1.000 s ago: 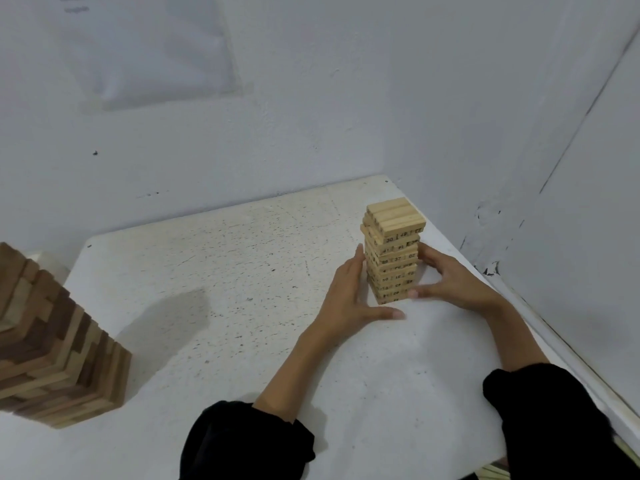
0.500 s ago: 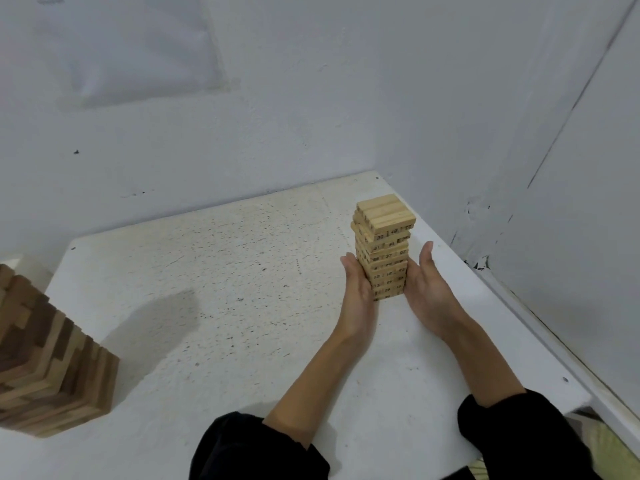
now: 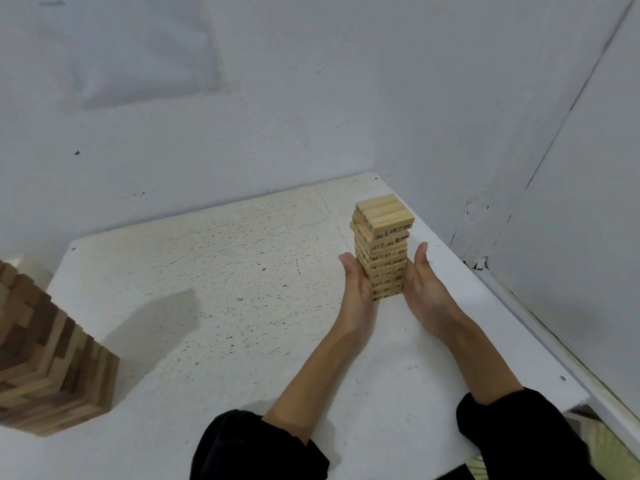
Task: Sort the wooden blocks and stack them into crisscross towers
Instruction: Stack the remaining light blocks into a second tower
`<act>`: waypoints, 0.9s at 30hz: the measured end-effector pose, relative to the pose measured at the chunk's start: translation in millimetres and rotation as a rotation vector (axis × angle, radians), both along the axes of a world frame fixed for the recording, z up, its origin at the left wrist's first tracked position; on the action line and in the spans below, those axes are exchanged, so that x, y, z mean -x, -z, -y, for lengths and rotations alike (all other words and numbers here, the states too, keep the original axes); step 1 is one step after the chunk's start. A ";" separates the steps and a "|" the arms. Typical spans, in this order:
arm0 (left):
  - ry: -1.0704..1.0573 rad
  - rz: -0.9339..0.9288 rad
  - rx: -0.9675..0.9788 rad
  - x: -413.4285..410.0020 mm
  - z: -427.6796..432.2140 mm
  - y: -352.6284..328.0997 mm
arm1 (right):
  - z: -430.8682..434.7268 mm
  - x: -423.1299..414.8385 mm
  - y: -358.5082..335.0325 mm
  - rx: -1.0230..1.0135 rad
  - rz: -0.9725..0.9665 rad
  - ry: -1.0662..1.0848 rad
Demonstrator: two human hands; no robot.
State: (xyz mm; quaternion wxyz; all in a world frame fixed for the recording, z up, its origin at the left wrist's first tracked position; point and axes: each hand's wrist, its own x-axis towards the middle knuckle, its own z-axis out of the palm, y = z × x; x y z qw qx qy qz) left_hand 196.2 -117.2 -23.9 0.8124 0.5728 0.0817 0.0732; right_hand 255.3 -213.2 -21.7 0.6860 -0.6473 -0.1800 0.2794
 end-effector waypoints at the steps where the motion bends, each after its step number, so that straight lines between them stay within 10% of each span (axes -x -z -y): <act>1: -0.017 0.000 0.059 -1.2 0.8 1.7 | 0.5 -2.7 4.2 -0.025 0.022 -0.031; 27: -0.121 -0.090 -0.275 11.7 -3.2 -24.8 | 13.1 -17.4 -7.8 -0.073 0.302 -0.035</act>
